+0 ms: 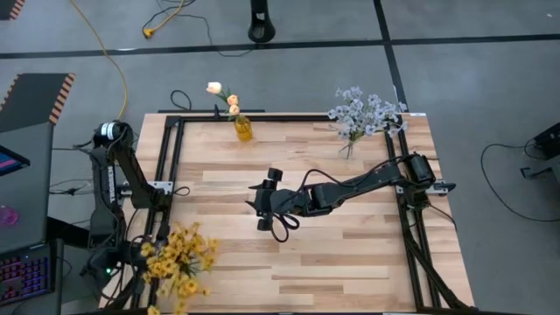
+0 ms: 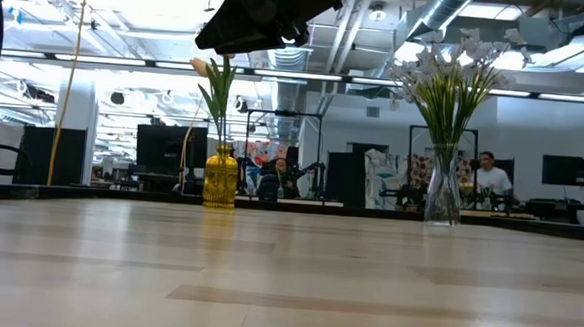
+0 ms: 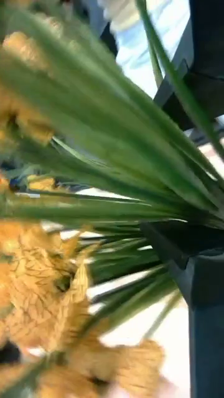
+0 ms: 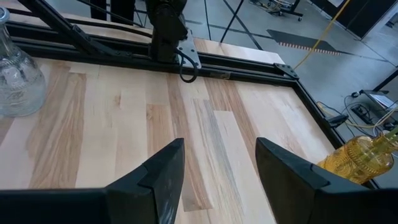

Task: Sort flowers into vase by color
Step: Put the yellow flowers into the bottom transparent vase, then return to Home Position

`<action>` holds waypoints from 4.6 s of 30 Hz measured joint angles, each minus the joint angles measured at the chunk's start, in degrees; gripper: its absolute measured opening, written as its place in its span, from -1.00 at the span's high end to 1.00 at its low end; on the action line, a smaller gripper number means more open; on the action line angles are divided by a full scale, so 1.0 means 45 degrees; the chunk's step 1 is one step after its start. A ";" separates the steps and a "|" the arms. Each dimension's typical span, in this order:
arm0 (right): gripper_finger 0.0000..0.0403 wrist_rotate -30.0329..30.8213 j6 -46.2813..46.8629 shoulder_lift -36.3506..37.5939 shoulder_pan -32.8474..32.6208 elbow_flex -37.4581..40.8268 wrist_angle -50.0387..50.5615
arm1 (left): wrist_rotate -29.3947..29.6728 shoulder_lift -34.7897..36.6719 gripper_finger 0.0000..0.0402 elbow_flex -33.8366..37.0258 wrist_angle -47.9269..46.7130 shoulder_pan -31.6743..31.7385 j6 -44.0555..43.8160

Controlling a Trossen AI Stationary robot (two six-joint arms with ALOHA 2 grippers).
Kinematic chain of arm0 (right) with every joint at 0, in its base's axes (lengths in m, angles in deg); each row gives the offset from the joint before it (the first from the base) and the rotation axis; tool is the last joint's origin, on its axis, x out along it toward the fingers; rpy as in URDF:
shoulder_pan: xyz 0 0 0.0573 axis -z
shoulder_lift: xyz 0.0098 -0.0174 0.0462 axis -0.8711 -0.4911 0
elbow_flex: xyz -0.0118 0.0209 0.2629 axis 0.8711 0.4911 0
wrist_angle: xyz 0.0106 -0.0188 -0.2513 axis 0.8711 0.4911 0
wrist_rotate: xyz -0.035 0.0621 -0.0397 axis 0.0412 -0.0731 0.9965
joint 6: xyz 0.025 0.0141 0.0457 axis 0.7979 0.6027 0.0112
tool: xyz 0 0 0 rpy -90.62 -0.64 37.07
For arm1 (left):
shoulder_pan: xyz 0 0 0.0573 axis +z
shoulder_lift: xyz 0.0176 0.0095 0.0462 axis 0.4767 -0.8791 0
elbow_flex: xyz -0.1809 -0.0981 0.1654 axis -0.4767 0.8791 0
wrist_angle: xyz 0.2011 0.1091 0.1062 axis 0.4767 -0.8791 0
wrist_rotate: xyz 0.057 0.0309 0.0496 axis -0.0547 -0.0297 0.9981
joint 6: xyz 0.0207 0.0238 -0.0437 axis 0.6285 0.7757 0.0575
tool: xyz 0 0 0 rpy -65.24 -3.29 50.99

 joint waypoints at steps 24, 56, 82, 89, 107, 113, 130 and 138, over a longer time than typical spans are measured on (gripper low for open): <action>-0.11 0.0000 -0.0010 0.0000 0.0000 0.0000 -0.0005 | -0.2864 0.4139 -0.07 -0.0005 -0.1456 0.0000 0.0124; -0.11 0.0000 -0.0117 0.0000 0.0002 -0.0002 0.0000 | -0.6499 0.6738 -0.07 -0.0097 -0.2933 0.0000 -0.2045; -0.11 0.0000 -0.0117 0.0000 0.0000 0.0000 0.0005 | 0.0023 0.6442 -0.07 -0.3070 -0.3339 0.0746 0.2648; -0.11 0.0000 -0.0113 0.0000 0.0005 0.0000 0.0005 | 0.0179 0.5532 -0.07 -0.3070 -0.2281 0.3443 0.4597; -0.10 0.0010 -0.0656 0.0432 -0.0039 -0.0029 0.0150 | -0.3752 0.5446 0.03 -0.3748 -0.0436 1.0759 0.9937; 0.03 0.0010 -0.0831 0.1472 -0.0044 -0.0277 0.0302 | -0.3883 0.5538 0.22 -0.3764 -0.0470 1.2560 1.1428; 0.89 -0.0062 -0.0980 0.7292 0.0257 -0.0291 0.6276 | -0.7238 0.4968 0.98 -0.3774 -0.0530 1.8162 1.4165; 0.91 -0.1354 -0.0587 0.9926 0.0731 0.3177 0.5452 | -0.8779 0.6175 1.00 -0.2387 -0.0622 1.8758 1.3811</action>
